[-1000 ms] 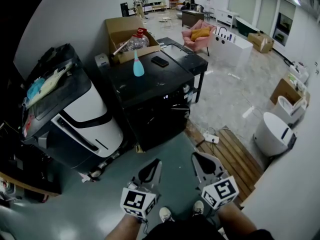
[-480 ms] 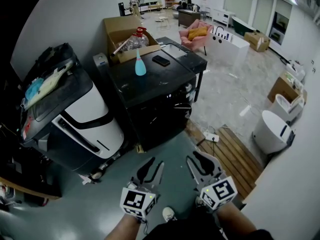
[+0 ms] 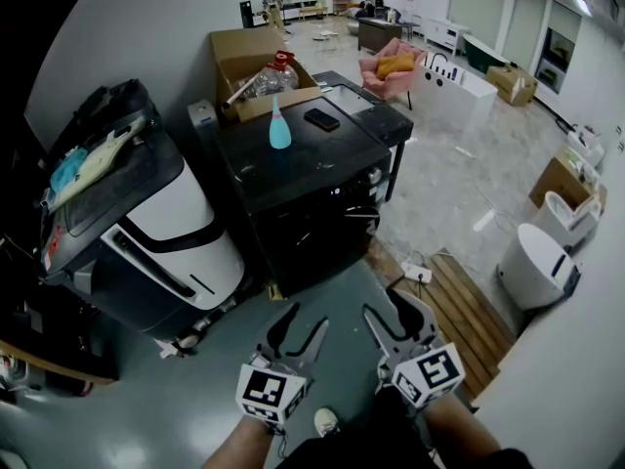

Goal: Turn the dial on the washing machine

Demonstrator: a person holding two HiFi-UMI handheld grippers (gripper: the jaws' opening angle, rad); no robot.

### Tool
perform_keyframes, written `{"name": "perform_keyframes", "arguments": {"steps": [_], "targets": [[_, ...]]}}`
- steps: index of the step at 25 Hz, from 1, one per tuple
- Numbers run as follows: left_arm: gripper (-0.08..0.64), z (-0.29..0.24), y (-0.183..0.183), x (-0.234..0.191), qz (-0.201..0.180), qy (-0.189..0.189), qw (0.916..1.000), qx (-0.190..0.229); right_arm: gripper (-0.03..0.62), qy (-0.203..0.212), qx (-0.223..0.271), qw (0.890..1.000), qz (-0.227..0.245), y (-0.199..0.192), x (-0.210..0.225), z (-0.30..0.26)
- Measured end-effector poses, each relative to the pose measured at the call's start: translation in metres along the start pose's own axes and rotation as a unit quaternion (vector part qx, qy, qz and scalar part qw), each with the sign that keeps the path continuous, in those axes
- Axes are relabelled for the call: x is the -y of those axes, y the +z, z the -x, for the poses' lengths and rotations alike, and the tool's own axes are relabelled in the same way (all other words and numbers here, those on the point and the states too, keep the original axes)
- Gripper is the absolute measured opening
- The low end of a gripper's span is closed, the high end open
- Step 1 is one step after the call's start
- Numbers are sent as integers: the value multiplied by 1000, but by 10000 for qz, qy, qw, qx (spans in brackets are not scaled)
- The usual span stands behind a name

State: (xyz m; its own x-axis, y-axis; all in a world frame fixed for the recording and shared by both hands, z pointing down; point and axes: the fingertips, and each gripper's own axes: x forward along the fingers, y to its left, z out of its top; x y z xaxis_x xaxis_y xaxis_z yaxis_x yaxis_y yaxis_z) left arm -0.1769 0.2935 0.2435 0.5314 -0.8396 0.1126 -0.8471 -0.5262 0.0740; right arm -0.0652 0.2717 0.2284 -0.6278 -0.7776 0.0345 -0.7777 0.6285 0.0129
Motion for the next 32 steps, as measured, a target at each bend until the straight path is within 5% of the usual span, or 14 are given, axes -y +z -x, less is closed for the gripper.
{"name": "perform_keyframes", "arguments": {"steps": [32], "targets": [[224, -290, 31, 32, -94, 953, 9953, -153, 224, 880, -17, 9956, -318, -15, 305, -96]]}}
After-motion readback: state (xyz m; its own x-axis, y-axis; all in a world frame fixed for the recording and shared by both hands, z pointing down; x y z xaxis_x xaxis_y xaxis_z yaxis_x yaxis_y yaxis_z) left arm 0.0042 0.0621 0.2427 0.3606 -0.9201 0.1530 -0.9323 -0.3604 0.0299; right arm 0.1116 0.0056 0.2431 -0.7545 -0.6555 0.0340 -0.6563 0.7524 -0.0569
